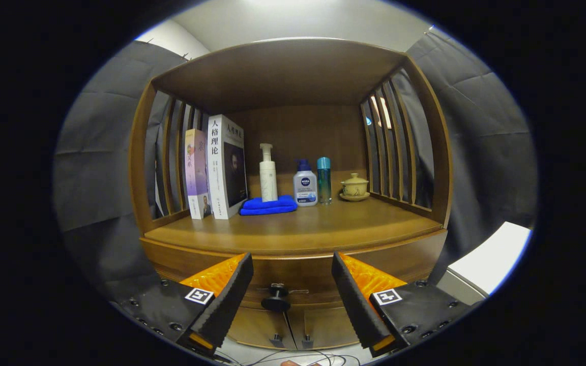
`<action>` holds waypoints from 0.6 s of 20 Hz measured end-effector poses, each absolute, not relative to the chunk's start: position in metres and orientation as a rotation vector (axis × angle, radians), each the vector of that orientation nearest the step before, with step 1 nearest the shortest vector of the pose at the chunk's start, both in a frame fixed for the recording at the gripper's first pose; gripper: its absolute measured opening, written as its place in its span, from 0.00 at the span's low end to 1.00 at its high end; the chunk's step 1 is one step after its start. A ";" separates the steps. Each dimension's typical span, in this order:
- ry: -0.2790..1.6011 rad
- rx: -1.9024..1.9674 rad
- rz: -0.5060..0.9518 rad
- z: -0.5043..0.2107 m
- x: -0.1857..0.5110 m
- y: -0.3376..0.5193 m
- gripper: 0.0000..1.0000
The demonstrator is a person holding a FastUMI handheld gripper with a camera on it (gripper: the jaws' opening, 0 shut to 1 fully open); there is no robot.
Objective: Pull open the drawer, take out the items inside it, and place them on the countertop above the cabinet.
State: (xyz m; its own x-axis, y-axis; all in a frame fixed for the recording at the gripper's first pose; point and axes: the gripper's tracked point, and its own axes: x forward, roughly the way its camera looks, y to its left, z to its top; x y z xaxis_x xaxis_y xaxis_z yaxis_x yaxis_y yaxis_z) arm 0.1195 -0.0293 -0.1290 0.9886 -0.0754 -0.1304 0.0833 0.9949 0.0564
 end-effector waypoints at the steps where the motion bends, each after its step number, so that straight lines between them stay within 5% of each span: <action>1: 0.138 0.060 -0.079 -0.136 0.123 -0.029 0.98; 12: 0.190 0.009 -0.116 -0.197 0.142 -0.017 0.98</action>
State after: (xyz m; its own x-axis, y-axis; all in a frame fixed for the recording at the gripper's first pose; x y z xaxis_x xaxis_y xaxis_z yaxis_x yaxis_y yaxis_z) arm 0.1421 -0.0175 -0.1973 0.9753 -0.1147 -0.1886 0.1164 0.9932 -0.0022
